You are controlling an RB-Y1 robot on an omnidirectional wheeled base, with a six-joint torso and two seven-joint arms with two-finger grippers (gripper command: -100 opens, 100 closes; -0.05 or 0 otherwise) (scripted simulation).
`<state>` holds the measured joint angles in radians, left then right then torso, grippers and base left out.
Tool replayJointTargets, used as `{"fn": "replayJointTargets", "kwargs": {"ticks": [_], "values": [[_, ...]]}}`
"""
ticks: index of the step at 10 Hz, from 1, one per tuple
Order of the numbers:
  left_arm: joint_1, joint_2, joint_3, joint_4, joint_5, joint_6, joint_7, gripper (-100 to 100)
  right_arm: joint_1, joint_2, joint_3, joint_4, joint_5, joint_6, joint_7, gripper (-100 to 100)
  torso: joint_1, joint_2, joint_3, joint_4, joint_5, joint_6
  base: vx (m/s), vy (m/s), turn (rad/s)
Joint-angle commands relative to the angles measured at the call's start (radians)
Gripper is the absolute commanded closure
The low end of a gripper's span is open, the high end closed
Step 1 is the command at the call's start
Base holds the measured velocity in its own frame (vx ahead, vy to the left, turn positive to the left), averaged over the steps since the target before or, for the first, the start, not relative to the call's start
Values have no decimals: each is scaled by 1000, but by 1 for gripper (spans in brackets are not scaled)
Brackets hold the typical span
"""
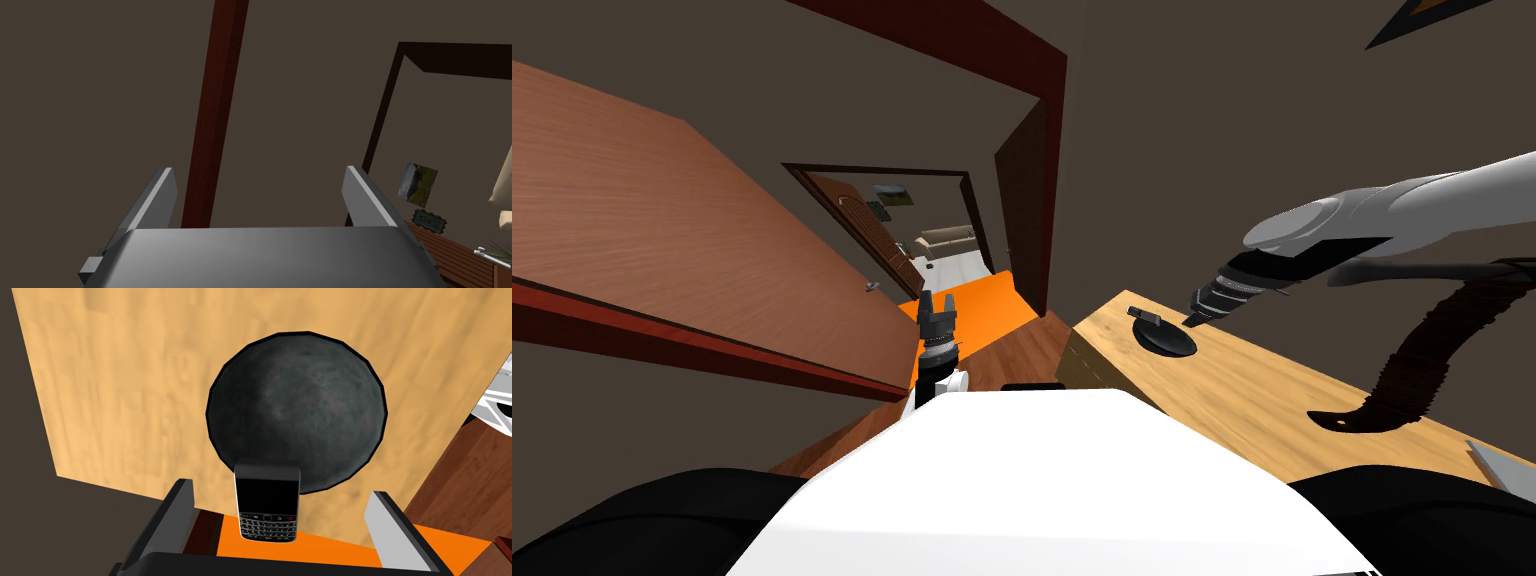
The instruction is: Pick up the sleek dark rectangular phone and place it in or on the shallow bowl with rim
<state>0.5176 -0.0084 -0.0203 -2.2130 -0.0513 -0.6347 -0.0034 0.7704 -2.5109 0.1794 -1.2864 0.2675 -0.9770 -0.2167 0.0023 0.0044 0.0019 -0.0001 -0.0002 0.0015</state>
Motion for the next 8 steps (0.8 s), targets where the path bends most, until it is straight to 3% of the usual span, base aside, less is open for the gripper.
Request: {"fn": "replayJointTargets", "kwargs": {"ticks": [1, 2, 3, 8], "values": [[0, 0, 0, 0, 0, 0, 0, 0, -13, -19, 1, 11, -9, -29, -14, -100, 0, 0, 0, 0, 0, 0, -41, -37, 28], [0, 0, 0, 0, 0, 0, 0, 0, -11, -10, 3, 8, -4, -21, -6, -100, 0, 0, 0, 0, 0, 0, -16, -13, 7], [0, 0, 0, 0, 0, 0, 0, 0, -12, -11, 4, 9, -5, -24, -7, 0, 1, -1, -1, 0, 0, 0, 0, 0, 0], [0, 0, 0, 0, 0, 0, 0, 0, -12, -11, 4, 9, -5, -24, -7, 0, 2, -3, -2, -1, 0, 0, 0, 0, 0]]}}
